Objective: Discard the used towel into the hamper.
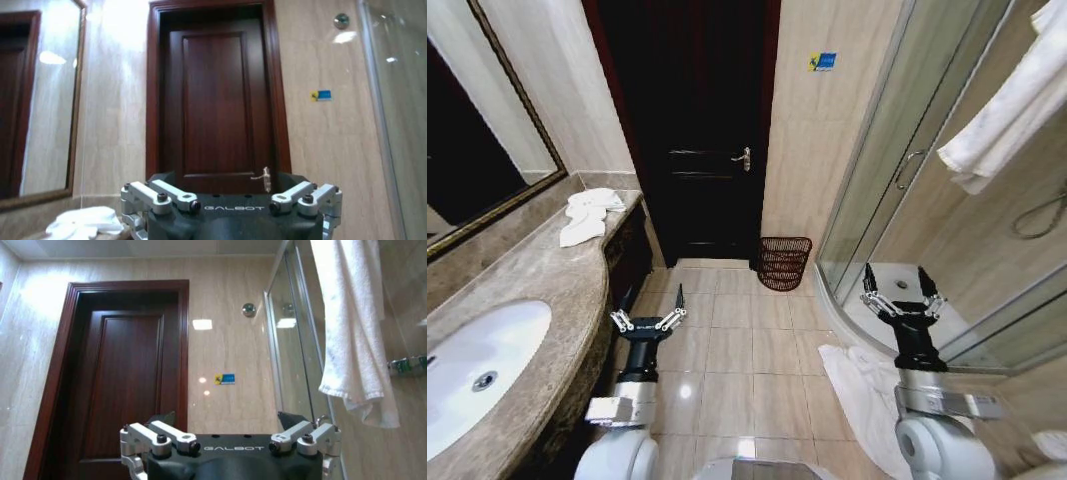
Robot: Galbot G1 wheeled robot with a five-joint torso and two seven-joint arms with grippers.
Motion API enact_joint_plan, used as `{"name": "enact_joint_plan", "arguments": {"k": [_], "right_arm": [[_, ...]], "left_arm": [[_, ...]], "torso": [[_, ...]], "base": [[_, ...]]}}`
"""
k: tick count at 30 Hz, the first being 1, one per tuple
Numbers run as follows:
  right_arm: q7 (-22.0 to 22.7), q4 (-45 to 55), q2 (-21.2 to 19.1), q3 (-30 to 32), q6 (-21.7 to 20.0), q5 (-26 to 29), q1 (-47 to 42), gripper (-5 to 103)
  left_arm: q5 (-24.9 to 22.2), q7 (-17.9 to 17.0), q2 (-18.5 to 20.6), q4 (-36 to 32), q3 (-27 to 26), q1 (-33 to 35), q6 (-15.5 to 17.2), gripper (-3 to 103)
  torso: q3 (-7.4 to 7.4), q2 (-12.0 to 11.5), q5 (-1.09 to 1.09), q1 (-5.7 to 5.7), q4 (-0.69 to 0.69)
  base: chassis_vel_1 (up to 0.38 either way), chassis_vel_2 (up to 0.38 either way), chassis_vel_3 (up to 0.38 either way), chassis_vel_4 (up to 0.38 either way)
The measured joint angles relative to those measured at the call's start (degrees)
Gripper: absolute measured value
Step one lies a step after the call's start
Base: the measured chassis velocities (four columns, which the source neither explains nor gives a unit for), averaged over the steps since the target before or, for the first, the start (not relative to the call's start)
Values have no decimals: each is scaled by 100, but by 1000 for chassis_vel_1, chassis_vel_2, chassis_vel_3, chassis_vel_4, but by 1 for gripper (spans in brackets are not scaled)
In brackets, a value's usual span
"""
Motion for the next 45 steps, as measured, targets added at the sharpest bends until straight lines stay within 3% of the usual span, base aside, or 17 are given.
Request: {"name": "enact_joint_plan", "arguments": {"k": [3, 7, 14, 24, 45], "right_arm": [[-23, -22, 9, -21, -28, -7, 17, 100], [-48, -90, 57, -64, -81, -26, 130, 100], [-107, -89, 144, -126, -93, -87, 72, 100], [-158, -110, 189, -124, -118, -41, 223, 100], [-439, 24, 343, -225, -139, -86, 52, 100]], "left_arm": [[173, 55, 0, -54, -10, 4, 51, 100], [206, -143, 0, -55, 116, -1, 184, 100], [307, -165, 0, -119, 152, -20, 114, 100], [196, -325, 0, -194, 133, -219, 197, 100], [426, -368, 0, 126, 447, -125, -201, 100]], "torso": [[0, 0, 0, 0, 0], [0, 0, 0, 0, 0], [0, 0, 0, 0, -1], [0, 0, 0, 0, 0], [0, 0, 0, -2, 0]], "base": [[0, 0, 0, 0], [0, 0, 0, 0], [0, 0, 0, 0], [0, 0, 0, 0], [-3, 1, 5, -2]]}}
